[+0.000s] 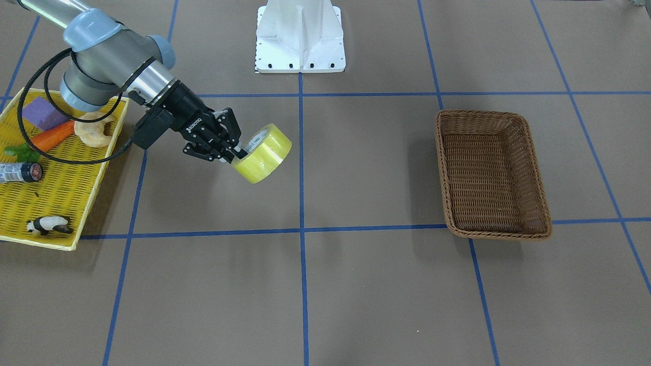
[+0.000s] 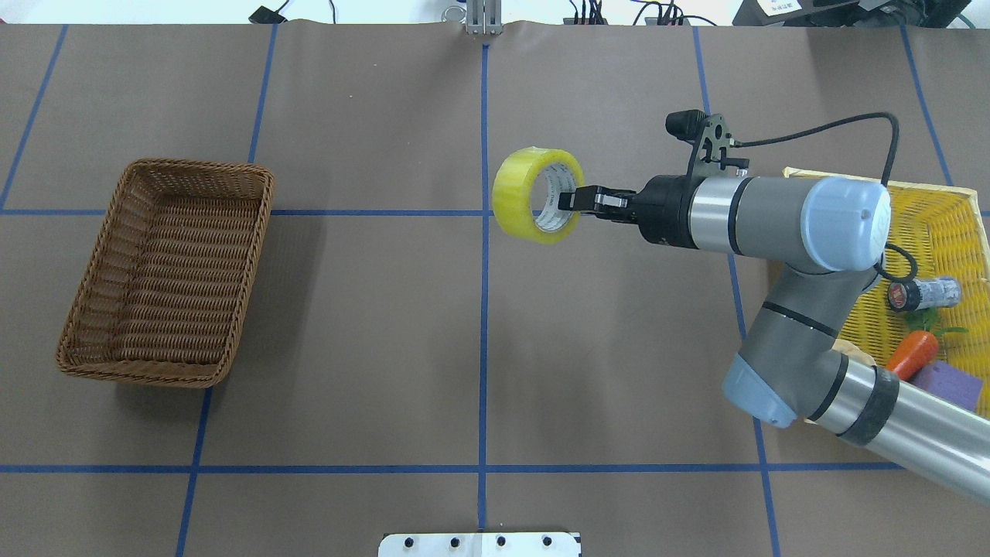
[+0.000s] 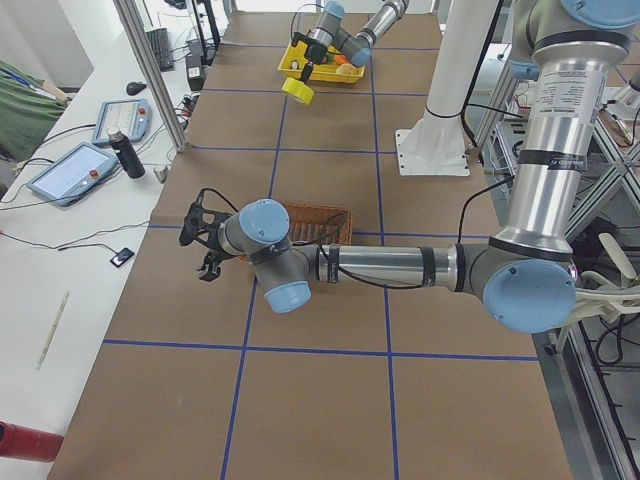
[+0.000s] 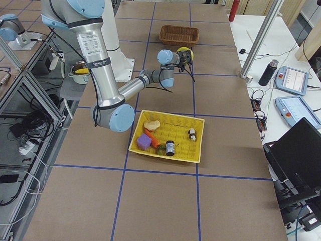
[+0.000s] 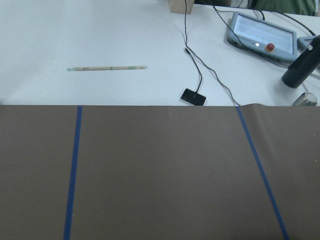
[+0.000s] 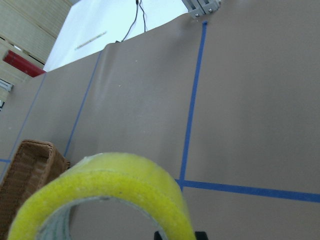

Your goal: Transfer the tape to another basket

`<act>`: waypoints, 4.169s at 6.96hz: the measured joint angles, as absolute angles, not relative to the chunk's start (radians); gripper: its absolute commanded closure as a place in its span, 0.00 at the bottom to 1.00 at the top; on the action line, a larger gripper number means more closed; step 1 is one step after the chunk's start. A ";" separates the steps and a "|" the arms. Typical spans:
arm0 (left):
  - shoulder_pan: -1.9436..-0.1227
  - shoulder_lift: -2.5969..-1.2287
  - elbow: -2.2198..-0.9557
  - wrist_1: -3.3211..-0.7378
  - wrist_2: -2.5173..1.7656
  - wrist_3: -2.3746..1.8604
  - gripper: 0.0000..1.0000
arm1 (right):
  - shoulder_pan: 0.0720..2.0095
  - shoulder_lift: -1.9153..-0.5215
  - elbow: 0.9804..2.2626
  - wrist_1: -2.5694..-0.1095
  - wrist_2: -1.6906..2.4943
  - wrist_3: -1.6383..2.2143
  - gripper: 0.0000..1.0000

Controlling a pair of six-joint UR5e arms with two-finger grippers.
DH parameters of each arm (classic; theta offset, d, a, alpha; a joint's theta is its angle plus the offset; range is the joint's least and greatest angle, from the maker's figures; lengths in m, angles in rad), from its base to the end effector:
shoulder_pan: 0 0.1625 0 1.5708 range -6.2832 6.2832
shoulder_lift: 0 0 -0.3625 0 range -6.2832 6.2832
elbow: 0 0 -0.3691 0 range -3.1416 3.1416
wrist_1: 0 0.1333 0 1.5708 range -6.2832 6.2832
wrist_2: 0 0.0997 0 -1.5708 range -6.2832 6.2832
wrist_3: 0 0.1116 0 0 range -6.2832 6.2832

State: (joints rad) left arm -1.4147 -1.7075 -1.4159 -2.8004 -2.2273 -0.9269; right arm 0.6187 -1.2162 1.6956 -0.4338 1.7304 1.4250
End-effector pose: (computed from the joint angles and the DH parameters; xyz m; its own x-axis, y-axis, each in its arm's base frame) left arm 0.0190 -0.5399 0.4661 0.4602 0.1349 -0.8775 0.5219 0.7584 0.3903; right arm -0.3883 -0.4183 0.2276 0.0277 -0.1564 0.9873 -0.4440 0.8830 0.1523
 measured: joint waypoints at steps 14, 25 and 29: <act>-0.807 -2.064 -1.654 -3.269 -2.136 -2.507 0.02 | 0.425 -1.142 1.706 -0.006 1.702 1.656 1.00; -0.670 -2.061 -1.666 -3.362 -2.058 -2.536 0.02 | 0.425 -1.142 1.688 0.028 1.713 1.655 1.00; -0.633 -2.069 -1.666 -3.359 -1.994 -2.535 0.31 | 0.425 -1.142 1.689 0.030 1.713 1.655 1.00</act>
State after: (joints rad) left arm -0.6331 -2.0688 -1.6665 -3.3589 -1.9939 -2.5350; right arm 0.4249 -1.1417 1.6888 0.0305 1.7135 1.6551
